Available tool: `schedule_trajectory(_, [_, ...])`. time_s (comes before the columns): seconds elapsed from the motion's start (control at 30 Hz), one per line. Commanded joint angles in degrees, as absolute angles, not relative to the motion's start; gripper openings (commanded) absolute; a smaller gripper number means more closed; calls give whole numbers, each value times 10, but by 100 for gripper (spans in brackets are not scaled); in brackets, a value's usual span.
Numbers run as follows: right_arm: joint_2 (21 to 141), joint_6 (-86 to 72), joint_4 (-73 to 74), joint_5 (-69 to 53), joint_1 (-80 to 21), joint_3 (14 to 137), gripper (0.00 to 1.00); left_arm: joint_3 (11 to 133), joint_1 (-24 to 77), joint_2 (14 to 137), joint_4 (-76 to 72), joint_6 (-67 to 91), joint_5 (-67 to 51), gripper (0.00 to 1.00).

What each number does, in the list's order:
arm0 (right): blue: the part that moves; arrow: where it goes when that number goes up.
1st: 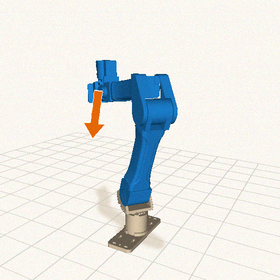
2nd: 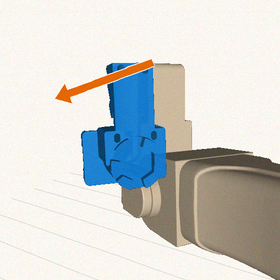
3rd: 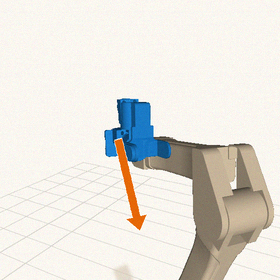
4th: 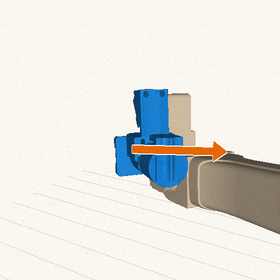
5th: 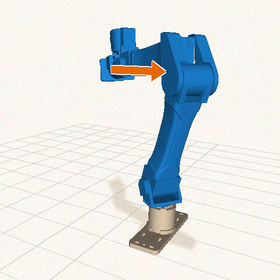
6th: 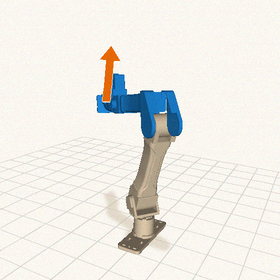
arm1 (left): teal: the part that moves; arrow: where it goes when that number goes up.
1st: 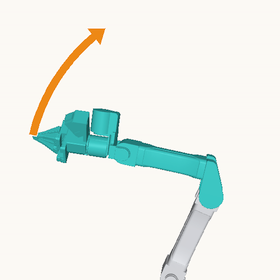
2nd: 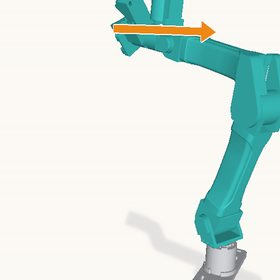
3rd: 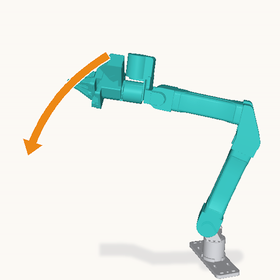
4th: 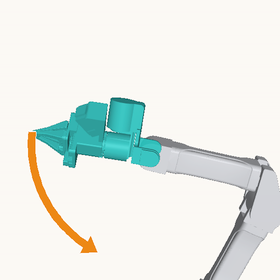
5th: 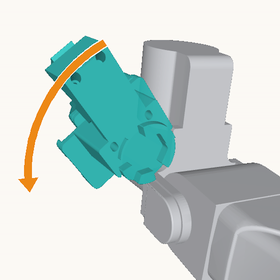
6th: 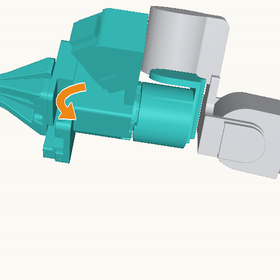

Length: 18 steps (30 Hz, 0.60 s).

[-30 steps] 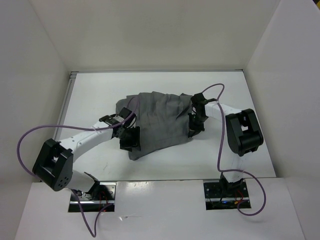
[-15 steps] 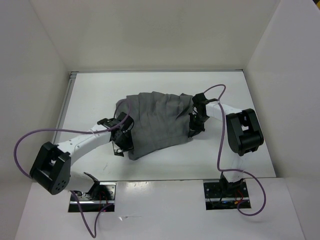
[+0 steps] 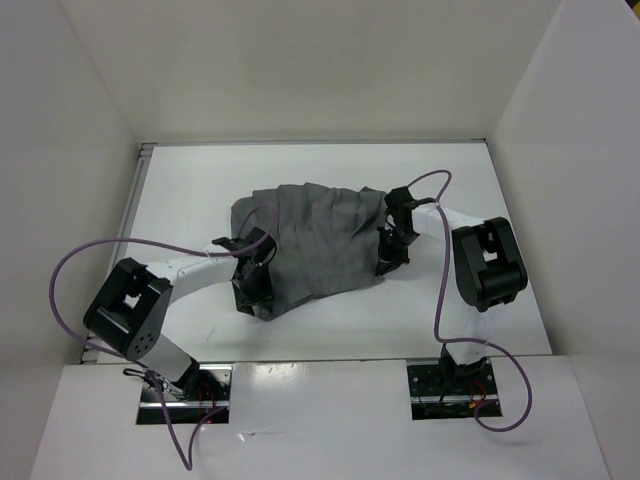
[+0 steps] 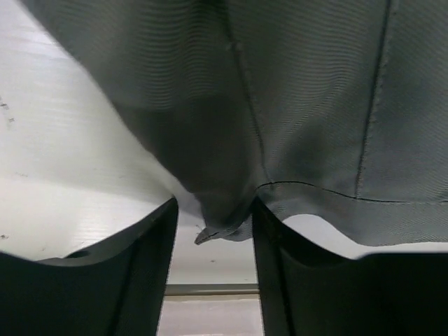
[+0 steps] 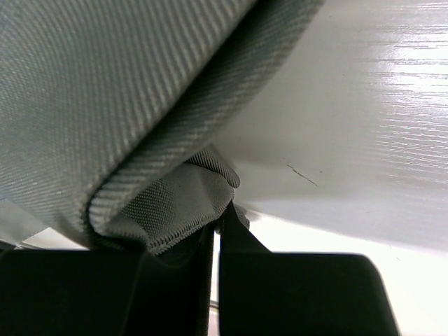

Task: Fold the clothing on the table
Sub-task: Flatten the skirt out

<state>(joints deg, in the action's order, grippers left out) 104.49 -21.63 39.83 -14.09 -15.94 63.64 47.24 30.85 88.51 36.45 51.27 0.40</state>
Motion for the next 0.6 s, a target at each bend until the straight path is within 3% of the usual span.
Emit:
schedule_trajectory(0.0, [1049, -217, 408, -127, -159, 616, 0, 453, 310, 937, 295, 507, 7, 52])
schedule_trajectory(0.07, [1042, -217, 408, -127, -159, 616, 0, 453, 310, 954, 287, 502, 2, 43])
schedule_trajectory(0.1, [1042, -217, 413, -127, -159, 616, 0, 453, 310, 954, 282, 502, 2, 35])
schedule_trajectory(0.13, [1037, -217, 413, -127, -159, 616, 0, 453, 310, 961, 282, 495, 2, 19])
schedule_trajectory(0.23, [1026, -217, 419, -127, -159, 616, 0, 476, 310, 966, 294, 481, 2, 1])
schedule_trajectory(0.4, [985, -230, 430, -139, -159, 616, 0, 567, 302, 927, 354, 433, 25, 0])
schedule_trajectory(0.57, [912, -236, 469, -128, -125, 714, 0, 693, 215, 868, 392, 359, 33, 0])
